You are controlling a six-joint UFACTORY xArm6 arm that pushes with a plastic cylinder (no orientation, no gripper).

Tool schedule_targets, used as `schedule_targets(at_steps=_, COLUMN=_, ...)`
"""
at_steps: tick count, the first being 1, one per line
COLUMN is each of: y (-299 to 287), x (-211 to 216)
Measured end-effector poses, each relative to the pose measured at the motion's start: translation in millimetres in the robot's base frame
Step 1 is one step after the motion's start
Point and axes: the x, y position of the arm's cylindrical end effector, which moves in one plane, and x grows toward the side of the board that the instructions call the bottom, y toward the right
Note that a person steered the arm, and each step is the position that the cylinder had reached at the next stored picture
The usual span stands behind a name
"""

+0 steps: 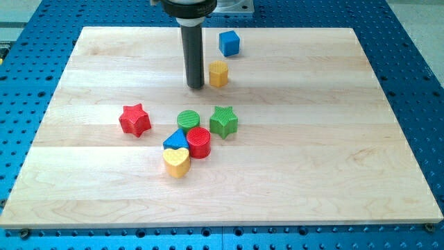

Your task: Move the hexagon towards the cube

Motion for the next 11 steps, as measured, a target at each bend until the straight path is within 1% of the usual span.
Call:
schedule_targets(at_steps=1, y=15, x=0)
schedule_targets(at_steps=2, y=16, x=0)
schedule_targets(at_steps=3, y=17, x=20)
schedule_targets(at_steps=4, y=23, x=1)
schedule_targets(at_steps=6, y=47, x=-7)
schedule_targets(at_steps=7, y=48, x=3)
schedule_targets(at_steps=8, y=61, x=22)
schedule_targets(at_steps=9, y=82, x=14)
schedule_targets(at_steps=10, y=82, x=-7)
schedule_targets(at_steps=11, y=60, x=-10)
